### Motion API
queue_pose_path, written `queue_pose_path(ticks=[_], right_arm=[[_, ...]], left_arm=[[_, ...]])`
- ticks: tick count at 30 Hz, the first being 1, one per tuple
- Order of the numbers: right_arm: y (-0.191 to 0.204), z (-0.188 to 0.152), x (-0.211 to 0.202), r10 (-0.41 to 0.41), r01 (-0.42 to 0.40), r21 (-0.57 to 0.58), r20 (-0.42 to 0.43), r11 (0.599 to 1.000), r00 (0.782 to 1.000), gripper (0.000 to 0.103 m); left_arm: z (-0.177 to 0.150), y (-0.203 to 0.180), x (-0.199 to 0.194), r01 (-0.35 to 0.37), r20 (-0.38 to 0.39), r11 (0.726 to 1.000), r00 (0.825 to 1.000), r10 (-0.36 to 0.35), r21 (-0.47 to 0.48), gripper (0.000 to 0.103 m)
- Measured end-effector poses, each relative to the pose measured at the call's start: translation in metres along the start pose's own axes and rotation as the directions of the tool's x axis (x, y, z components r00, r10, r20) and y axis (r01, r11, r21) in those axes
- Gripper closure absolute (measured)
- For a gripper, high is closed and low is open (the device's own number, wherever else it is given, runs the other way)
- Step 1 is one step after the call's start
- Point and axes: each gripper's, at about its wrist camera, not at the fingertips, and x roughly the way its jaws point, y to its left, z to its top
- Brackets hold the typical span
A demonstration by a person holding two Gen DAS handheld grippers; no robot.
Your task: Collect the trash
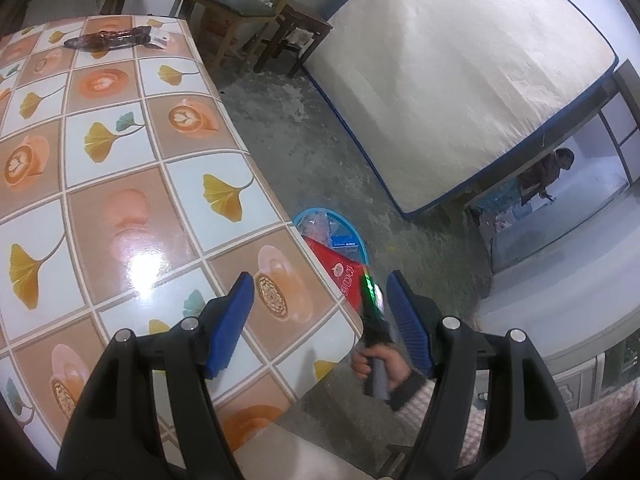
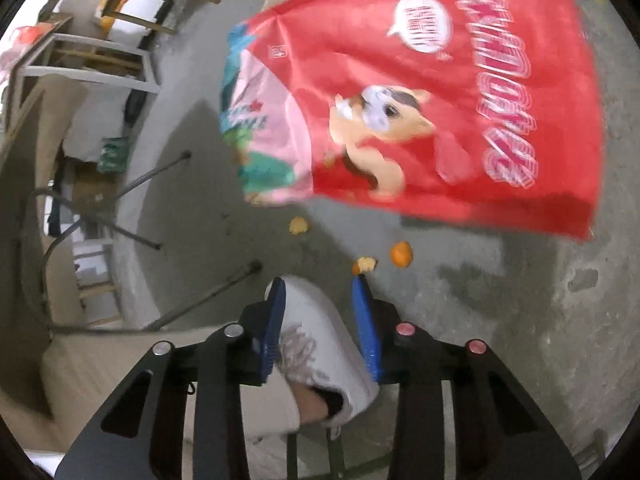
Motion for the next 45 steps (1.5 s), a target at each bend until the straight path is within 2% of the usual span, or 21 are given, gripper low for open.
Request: queue_pose_path(ticks=[4, 9, 13, 17, 26, 33, 38, 42, 45], right_arm=[[0.011, 0.028, -0.004, -0.042, 0.043, -0.015, 0.066, 0.999, 0.997, 0.075], [0.006, 0.052, -0.024, -0.047, 0.048, -0.007, 0.134, 0.999, 0.990, 0.075], [0.000, 0.068, -0.029, -0.046, 0.047, -0.006, 0.149, 0.999, 0.988, 0.075], [-0.006, 0.071, -0.028, -0.029, 0.030, -0.006, 0.120, 1.000, 0.992, 0.075], [0.007, 0.050, -0.013, -0.032, 0.033, -0.037, 0.032, 0.999, 0.999, 0.066], [0.022, 0.029, -0.024, -0.031, 0.032, -0.064, 0.024, 0.997, 0.999, 0.057], [0.040, -0.010, -0.060, -0.038, 0.050, -0.119, 0.102, 0.992, 0.994, 0.041], [0.053, -0.044, -0.094, -0.078, 0.110, -0.175, 0.178, 0.978, 0.981, 0.037], [0.069, -0.073, -0.126, -0.103, 0.163, -0.230, 0.250, 0.960, 0.963, 0.033]], left_arm=[[-0.001, 0.003, -0.002, -0.006, 0.004, 1.000, 1.000, 0.006, -0.013, 0.038], [0.000, 0.005, 0.001, -0.005, -0.002, 1.000, 1.000, 0.005, -0.023, 0.038], [0.000, 0.006, 0.005, 0.002, -0.012, 1.000, 1.000, -0.002, -0.026, 0.038], [-0.001, 0.006, 0.005, 0.001, -0.012, 1.000, 1.000, -0.001, -0.030, 0.038], [-0.003, 0.009, 0.000, -0.005, -0.001, 1.000, 1.000, 0.005, -0.030, 0.035], [-0.005, 0.008, -0.008, -0.023, 0.027, 1.000, 0.999, 0.024, -0.003, 0.031], [-0.010, 0.001, -0.015, -0.092, 0.056, 0.994, 0.995, 0.088, 0.066, 0.025], [-0.018, -0.003, -0.023, -0.127, 0.085, 0.988, 0.989, 0.119, 0.093, 0.020], [-0.028, -0.006, -0.032, -0.151, 0.120, 0.983, 0.983, 0.139, 0.101, 0.019]])
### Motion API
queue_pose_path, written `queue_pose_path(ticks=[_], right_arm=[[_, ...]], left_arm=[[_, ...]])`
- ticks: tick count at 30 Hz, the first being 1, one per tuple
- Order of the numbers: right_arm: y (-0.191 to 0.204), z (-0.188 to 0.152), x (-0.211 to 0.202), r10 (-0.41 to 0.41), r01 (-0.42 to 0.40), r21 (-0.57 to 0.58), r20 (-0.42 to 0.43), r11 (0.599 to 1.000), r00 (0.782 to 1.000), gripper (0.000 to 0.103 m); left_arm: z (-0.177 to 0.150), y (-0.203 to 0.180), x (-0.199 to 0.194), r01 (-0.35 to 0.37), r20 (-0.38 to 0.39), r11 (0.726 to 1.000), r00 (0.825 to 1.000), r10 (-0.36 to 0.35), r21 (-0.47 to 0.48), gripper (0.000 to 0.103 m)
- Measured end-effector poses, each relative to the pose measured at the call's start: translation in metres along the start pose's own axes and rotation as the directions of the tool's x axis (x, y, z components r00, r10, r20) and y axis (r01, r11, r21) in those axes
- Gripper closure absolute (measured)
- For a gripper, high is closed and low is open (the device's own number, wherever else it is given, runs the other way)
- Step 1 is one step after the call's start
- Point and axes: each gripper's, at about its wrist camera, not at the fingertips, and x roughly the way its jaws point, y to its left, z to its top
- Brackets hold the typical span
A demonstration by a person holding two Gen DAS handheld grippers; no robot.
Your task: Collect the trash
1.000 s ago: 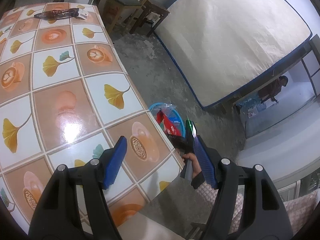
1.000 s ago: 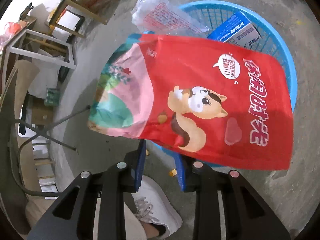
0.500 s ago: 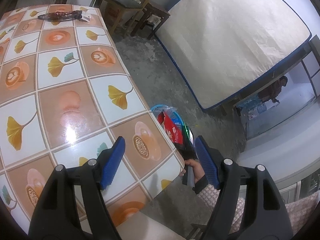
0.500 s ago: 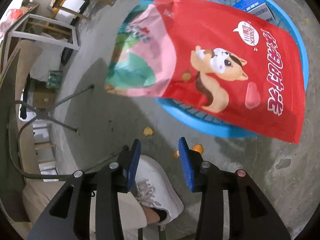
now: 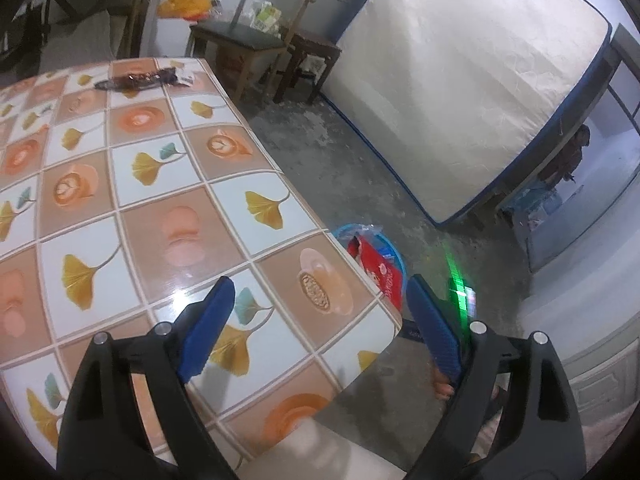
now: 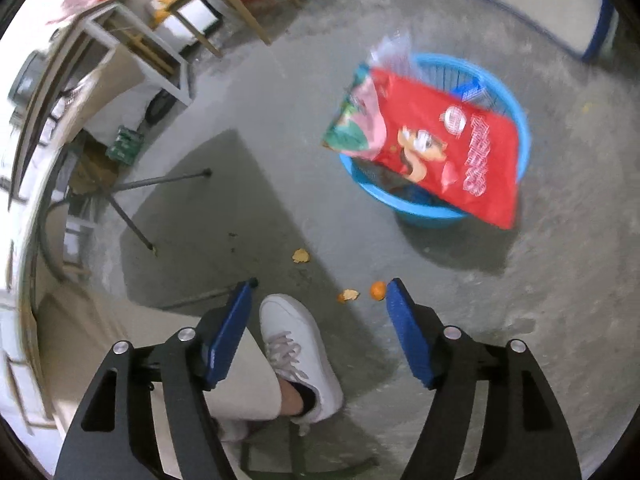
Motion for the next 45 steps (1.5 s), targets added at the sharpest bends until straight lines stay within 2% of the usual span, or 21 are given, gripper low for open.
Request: queue_pose_path(ticks=[4, 7, 9, 13, 17, 20, 26, 30, 33, 41, 45], right_arm=[[0.028, -0.020, -0.056, -0.058, 0.070, -0.092, 0.120, 0.993, 0.991, 0.027], [0.054, -0.031, -0.095, -0.077, 0.113, -0.153, 0.221, 0.982, 0.972, 0.022], [0.070, -0.034, -0.118, -0.077, 0.135, -0.191, 0.287, 0.972, 0.955, 0.020], [0.110, -0.049, -0.166, -0.039, 0.159, -0.240, 0.437, 0.958, 0.899, 0.011], [0.140, -0.064, -0.195, 0.000, 0.162, -0.270, 0.514, 0.949, 0.858, 0.008], [0.158, -0.079, -0.207, 0.015, 0.169, -0.292, 0.538, 0.941, 0.843, 0.007], [0.182, -0.108, -0.212, 0.021, 0.149, -0.286, 0.515, 0.947, 0.857, 0.007], [0.191, -0.126, -0.203, -0.038, 0.203, -0.266, 0.518, 0.942, 0.855, 0.007], [0.201, -0.138, -0.203, -0.098, 0.281, -0.257, 0.552, 0.925, 0.828, 0.007], [0.221, -0.161, -0.221, -0.121, 0.347, -0.235, 0.645, 0.908, 0.754, 0.007], [0.226, -0.170, -0.222, -0.094, 0.317, -0.235, 0.649, 0.919, 0.755, 0.007]], left_arm=[[-0.013, -0.003, -0.025, -0.040, 0.089, 0.999, 0.995, 0.038, 0.021, 0.017], [-0.021, -0.005, -0.044, -0.072, 0.152, 0.997, 0.986, 0.067, 0.029, 0.014], [-0.027, -0.006, -0.059, -0.095, 0.198, 0.995, 0.976, 0.088, 0.028, 0.013], [-0.037, -0.010, -0.077, -0.148, 0.238, 0.988, 0.962, 0.131, 0.052, 0.010], [-0.049, -0.011, -0.092, -0.181, 0.259, 0.982, 0.952, 0.160, 0.059, 0.009], [-0.058, -0.010, -0.101, -0.183, 0.269, 0.982, 0.949, 0.164, 0.045, 0.009], [-0.077, -0.015, -0.112, -0.222, 0.283, 0.974, 0.938, 0.199, 0.052, 0.009], [-0.086, -0.017, -0.120, -0.261, 0.298, 0.964, 0.926, 0.234, 0.052, 0.009], [-0.090, -0.016, -0.127, -0.292, 0.311, 0.955, 0.913, 0.263, 0.047, 0.009], [-0.100, -0.015, -0.141, -0.402, 0.329, 0.915, 0.869, 0.369, 0.036, 0.009], [-0.103, -0.009, -0.143, -0.437, 0.311, 0.899, 0.857, 0.410, 0.019, 0.009]])
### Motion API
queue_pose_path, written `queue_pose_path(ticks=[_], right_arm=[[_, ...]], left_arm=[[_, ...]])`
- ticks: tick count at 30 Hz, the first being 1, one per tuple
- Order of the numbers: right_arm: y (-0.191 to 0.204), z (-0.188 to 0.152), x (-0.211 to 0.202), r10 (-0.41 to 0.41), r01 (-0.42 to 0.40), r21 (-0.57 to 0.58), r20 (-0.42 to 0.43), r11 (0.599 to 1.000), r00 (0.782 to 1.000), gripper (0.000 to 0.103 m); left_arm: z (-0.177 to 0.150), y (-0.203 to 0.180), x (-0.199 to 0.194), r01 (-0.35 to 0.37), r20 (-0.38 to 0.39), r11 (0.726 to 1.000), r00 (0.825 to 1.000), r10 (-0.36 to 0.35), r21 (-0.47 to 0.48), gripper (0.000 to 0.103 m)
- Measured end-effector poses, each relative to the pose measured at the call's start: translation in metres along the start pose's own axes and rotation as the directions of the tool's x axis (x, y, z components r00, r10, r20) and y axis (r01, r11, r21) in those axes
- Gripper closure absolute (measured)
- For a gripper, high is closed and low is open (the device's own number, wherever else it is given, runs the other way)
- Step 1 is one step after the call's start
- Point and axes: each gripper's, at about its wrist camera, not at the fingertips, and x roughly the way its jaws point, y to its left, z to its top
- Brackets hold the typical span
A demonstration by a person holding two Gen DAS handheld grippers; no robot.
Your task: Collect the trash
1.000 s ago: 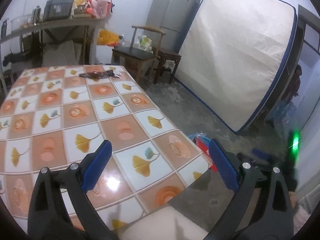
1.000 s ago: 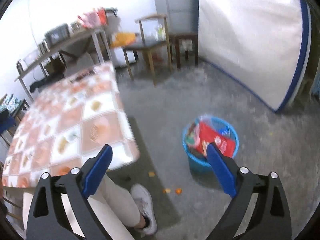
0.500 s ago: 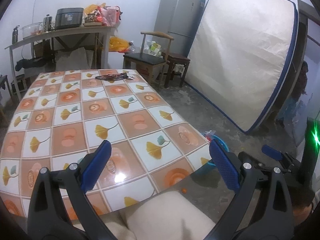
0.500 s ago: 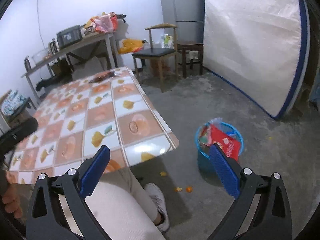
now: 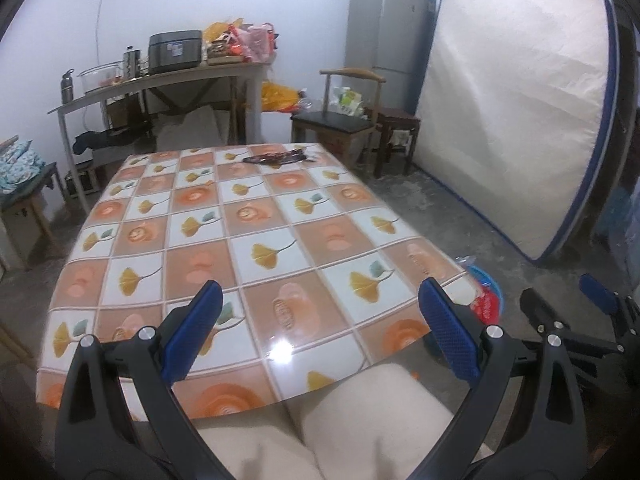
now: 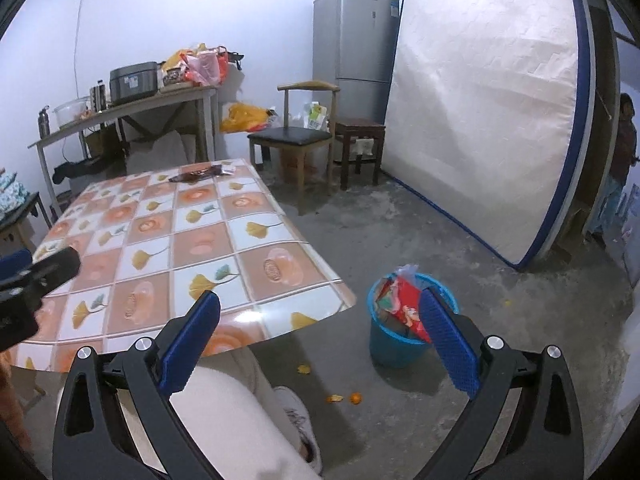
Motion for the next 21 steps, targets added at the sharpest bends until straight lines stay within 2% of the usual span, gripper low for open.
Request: queue_pose_path(ticks=[14, 21], right_arm=[[0.003, -0.001, 0.004, -0.041, 0.041, 0.012, -0.001, 0.999, 0.999, 0.007], [-0.002, 0.001, 0.009, -0.118, 0.118, 0.008, -0.004, 0.993, 0.993, 0.007]], left_arm=[[-0.002, -0.001, 0.001, -0.075, 0.009, 0.997, 0.997, 0.074, 0.024, 0.009], [-0.001, 0.001, 0.003, -0.082, 0.013, 0.996, 0.997, 0.082, 0.017, 0.009]])
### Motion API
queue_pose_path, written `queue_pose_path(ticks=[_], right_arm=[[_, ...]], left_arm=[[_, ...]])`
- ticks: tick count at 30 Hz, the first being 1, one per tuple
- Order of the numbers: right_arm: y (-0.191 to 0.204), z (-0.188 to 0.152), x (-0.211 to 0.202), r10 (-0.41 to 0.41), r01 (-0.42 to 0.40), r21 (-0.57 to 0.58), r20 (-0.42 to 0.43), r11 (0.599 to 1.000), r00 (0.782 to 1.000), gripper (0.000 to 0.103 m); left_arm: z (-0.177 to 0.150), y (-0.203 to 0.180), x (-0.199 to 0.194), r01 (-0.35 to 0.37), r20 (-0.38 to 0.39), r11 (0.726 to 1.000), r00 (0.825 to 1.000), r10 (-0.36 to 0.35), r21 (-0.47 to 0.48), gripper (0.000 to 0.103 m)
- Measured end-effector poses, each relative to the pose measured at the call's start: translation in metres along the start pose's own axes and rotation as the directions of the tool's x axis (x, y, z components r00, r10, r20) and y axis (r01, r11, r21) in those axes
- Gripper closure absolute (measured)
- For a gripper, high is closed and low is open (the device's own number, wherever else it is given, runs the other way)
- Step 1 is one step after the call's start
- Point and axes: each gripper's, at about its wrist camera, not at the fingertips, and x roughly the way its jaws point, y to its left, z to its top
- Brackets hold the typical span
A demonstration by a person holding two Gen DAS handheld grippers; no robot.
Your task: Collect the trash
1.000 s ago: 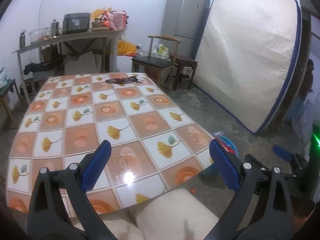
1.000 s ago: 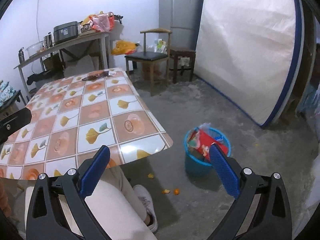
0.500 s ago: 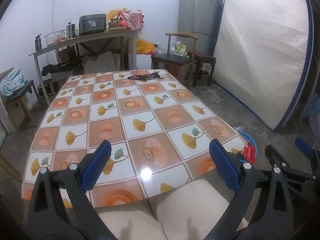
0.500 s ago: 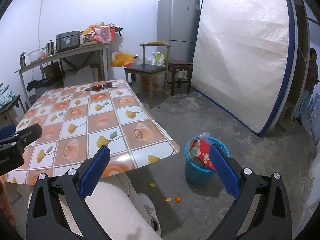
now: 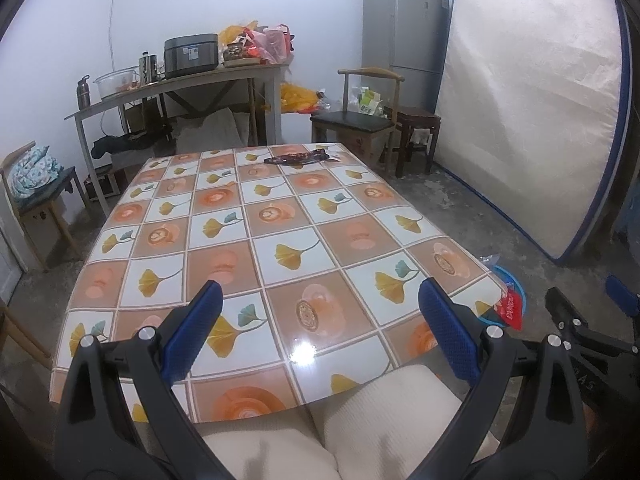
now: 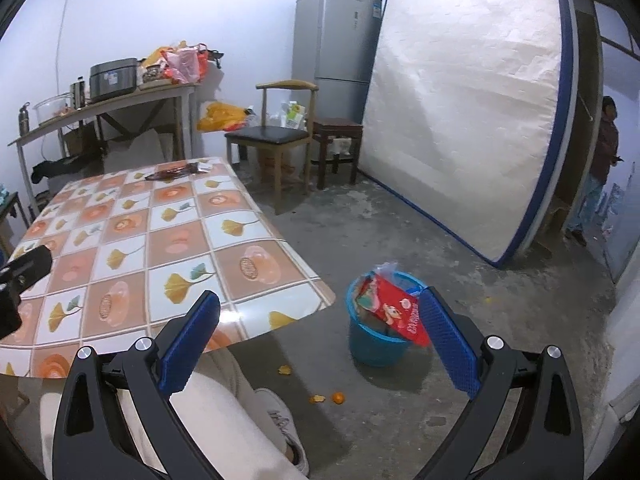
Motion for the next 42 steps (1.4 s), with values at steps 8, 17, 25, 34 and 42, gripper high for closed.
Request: queue_pose_path(ticks=[8, 17, 25, 34, 42], right_arm=[[-0.003, 0.002, -0.005, -0.053, 0.054, -0.011, 0.047, 0.998, 0.997, 0.007], [-0.009, 0.008, -0.009, -0.040, 0.040, 0.005, 0.067, 0.999, 0.997, 0.007], [-0.015, 0.003, -0.015, -0.019, 0.018, 0.026, 0.036, 1.000, 0.999, 0.007], [-0.017, -0.009, -0.004, -0.020, 0.021, 0.024, -0.042, 0.999, 0.999, 0.007], [-0.015, -0.010, 0.000, -0.026, 0.026, 0.003, -0.057, 1.000, 0.998, 0.007]], left_arm=[[0.002, -0.001, 0.000, -0.041, 0.027, 0.999, 0.999, 0.041, -0.013, 0.009], [0.014, -0.002, 0.003, -0.082, -0.009, 0.996, 0.997, 0.082, -0.031, 0.009], [-0.004, -0.009, -0.002, -0.072, -0.063, 0.996, 0.996, 0.069, -0.044, 0.009], [-0.026, -0.010, 0.013, -0.038, -0.202, 0.998, 0.979, 0.027, -0.053, 0.009], [-0.024, -0.022, 0.015, 0.016, -0.195, 1.000, 0.981, -0.018, -0.010, 0.009]])
